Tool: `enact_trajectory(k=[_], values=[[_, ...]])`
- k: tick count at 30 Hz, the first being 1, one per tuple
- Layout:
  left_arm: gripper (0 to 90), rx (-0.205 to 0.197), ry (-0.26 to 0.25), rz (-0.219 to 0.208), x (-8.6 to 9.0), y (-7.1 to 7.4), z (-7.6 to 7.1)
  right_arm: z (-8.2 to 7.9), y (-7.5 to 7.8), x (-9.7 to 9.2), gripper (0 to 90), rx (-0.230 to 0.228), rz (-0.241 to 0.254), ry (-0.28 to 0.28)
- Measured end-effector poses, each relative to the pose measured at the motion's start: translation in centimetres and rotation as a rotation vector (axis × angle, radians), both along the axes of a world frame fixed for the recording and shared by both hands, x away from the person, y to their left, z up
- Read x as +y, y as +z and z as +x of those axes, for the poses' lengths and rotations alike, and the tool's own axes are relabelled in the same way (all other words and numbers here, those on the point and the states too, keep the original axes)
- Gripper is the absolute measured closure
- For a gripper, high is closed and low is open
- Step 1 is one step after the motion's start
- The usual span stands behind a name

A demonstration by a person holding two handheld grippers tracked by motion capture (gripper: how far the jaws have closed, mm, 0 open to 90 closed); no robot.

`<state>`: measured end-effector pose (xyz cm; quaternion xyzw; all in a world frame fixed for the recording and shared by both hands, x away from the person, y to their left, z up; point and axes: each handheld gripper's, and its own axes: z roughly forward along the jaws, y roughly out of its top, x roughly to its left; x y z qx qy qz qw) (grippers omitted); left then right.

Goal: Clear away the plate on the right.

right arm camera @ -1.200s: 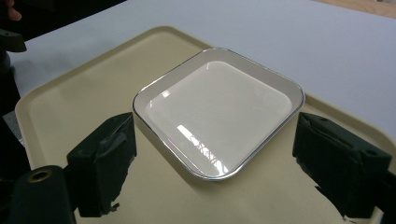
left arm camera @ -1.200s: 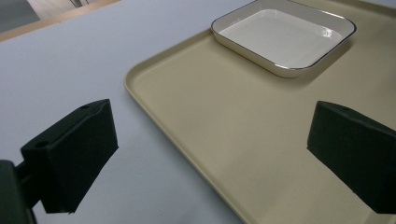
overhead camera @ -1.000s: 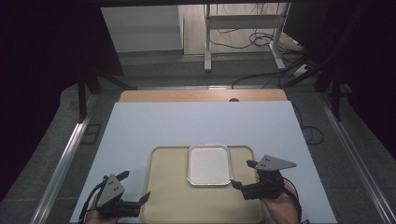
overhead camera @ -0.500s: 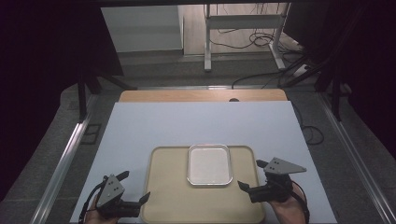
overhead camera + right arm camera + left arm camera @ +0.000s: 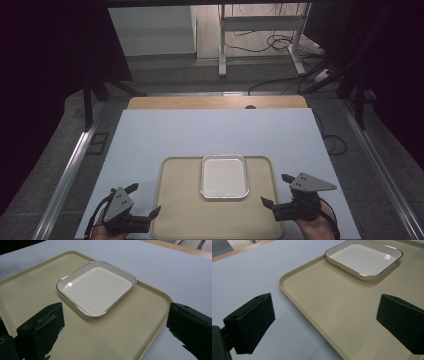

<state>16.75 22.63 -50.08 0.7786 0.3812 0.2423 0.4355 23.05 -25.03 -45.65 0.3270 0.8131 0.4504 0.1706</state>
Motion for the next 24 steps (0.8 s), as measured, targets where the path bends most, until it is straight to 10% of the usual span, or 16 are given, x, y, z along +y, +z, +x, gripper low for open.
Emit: enact_trajectory(k=[24], values=[[1.5, 0.002, -0.002, 0.009, -0.1, 0.0, 0.0, -2.7, -0.2, -3.0, 0.0, -0.033, -0.011, -0.099]])
